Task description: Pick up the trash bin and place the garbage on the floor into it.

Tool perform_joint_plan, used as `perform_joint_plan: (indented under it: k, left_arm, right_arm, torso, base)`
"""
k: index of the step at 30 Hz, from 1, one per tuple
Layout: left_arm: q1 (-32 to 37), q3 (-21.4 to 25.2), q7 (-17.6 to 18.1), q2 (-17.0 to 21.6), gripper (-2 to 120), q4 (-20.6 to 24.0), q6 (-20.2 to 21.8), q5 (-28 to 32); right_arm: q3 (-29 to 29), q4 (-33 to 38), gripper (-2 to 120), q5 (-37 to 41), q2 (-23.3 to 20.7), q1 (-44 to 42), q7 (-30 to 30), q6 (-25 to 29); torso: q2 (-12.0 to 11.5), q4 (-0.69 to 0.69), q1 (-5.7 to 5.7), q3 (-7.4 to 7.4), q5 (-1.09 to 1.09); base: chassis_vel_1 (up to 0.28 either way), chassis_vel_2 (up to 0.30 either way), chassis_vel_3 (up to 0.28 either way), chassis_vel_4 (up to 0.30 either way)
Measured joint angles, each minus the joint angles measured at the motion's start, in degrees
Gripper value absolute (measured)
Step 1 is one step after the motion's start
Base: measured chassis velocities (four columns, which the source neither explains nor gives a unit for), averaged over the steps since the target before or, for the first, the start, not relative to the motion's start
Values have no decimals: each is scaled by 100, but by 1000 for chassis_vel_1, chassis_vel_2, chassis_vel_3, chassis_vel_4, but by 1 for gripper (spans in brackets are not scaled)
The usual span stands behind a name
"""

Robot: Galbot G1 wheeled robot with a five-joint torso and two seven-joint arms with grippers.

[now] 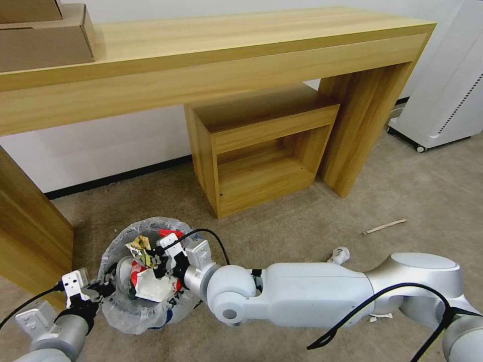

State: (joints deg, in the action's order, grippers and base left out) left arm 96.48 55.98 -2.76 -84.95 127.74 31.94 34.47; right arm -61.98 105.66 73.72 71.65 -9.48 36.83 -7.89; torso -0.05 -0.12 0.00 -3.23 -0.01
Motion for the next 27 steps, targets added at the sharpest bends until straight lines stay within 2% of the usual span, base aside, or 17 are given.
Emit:
perform_joint_plan:
  k: [4, 6, 8, 12, 15, 17, 19, 20, 23, 24, 27]
  left_arm:
    - [-26, -27, -8, -3, 1, -55, -5, -14]
    - [-39, -36, -9, -4, 1, -83, -6, -24]
    - [-44, -37, -10, -3, 1, -94, -6, -25]
    - [-55, -36, -11, 7, 1, -140, -7, -29]
    - [-57, -36, -11, 9, 1, -152, -6, -30]
    - [-75, -36, -11, 18, 1, -168, -7, -33]
    - [-83, -36, -10, 21, 1, -168, -6, -33]
    - [-96, -36, -7, 26, 1, -168, 4, -30]
    - [-99, -30, 2, 35, 1, -168, 21, -28]
    - [-99, -30, 2, 35, 1, -168, 21, -28]
    - [-68, -20, 3, 34, 1, -140, 28, -28]
  right_arm:
    - [5, 7, 3, 21, 14, -28, 74, -47]
    - [31, 15, 15, 18, 6, -50, 77, -47]
    - [43, 24, 18, 13, -16, -54, 65, -44]
    - [74, 97, 34, -2, -95, -55, 48, -24]
    - [84, 116, 38, -16, -116, -55, 49, -19]
    - [116, 199, 54, -24, -193, -49, 52, -22]
    - [122, 228, 56, -37, -227, -45, 52, -22]
    - [145, 287, 63, -67, -293, -40, 45, -22]
    - [306, 472, 78, -378, -590, -101, -417, 305]
    - [306, 472, 78, -378, -590, -101, -417, 305]
    - [521, 505, 91, -715, -723, -266, -929, 813]
  torso:
    - [0, 0, 0, 0, 0]
    - [0, 0, 0, 0, 1]
    - [0, 0, 0, 0, 1]
    - [0, 0, 0, 0, 1]
    - [0, 0, 0, 0, 1]
    - [0, 0, 0, 0, 1]
    - [0, 0, 0, 0, 1]
    - [0, 0, 0, 0, 1]
    - [0, 0, 0, 0, 1]
    - [0, 0, 0, 0, 1]
    - [0, -1, 0, 0, 2]
  base:
    - [0, 0, 0, 0]
    - [0, 0, 0, 0]
    - [0, 0, 0, 0]
    - [0, 0, 0, 0]
    - [0, 0, 0, 0]
    - [0, 0, 0, 0]
    - [0, 0, 0, 0]
    - [0, 0, 0, 0]
    - [0, 0, 0, 0]
    - [0, 0, 0, 0]
    - [0, 0, 0, 0]
